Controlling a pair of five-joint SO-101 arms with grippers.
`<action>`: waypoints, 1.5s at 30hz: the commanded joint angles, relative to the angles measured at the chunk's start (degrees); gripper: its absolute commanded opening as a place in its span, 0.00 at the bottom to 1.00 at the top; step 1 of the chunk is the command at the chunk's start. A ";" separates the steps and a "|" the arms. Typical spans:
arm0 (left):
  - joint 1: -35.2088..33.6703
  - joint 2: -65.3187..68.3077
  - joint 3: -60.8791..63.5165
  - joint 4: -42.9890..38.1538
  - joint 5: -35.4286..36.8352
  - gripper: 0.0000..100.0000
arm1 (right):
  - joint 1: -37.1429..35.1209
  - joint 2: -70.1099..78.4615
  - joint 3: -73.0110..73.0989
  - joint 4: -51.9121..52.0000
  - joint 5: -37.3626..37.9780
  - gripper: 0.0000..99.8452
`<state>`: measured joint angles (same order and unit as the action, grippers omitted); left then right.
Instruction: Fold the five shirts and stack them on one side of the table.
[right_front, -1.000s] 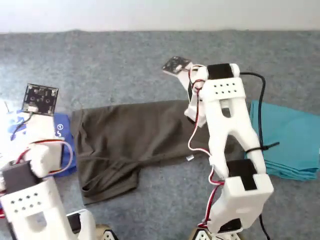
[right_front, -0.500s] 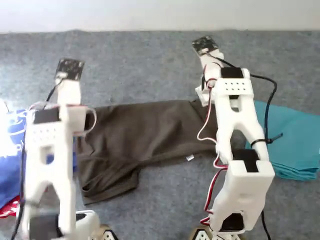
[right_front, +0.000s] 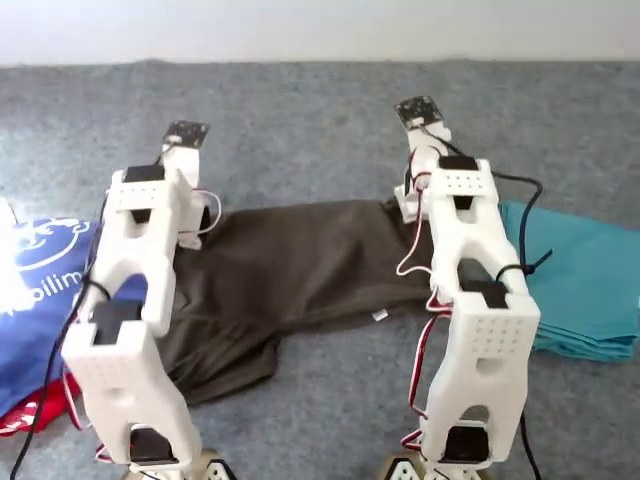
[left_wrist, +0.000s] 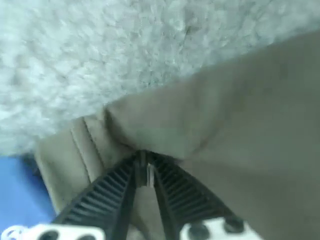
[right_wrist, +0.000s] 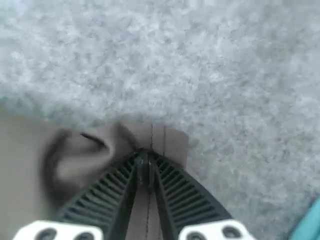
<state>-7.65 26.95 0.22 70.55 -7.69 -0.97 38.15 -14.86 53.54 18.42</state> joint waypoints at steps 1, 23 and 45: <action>-2.64 2.73 -4.88 2.73 0.53 0.02 | 2.59 2.24 -6.15 2.33 -0.18 0.01; 3.52 -19.96 -10.24 15.21 0.35 0.02 | -3.91 11.91 -53.80 46.29 -0.09 0.01; 2.99 -23.03 20.88 19.60 -9.14 0.02 | -4.62 -8.04 -6.59 48.84 0.70 0.01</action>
<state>-4.31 5.93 18.95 91.56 -14.99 -5.89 34.29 -25.23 100.48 18.42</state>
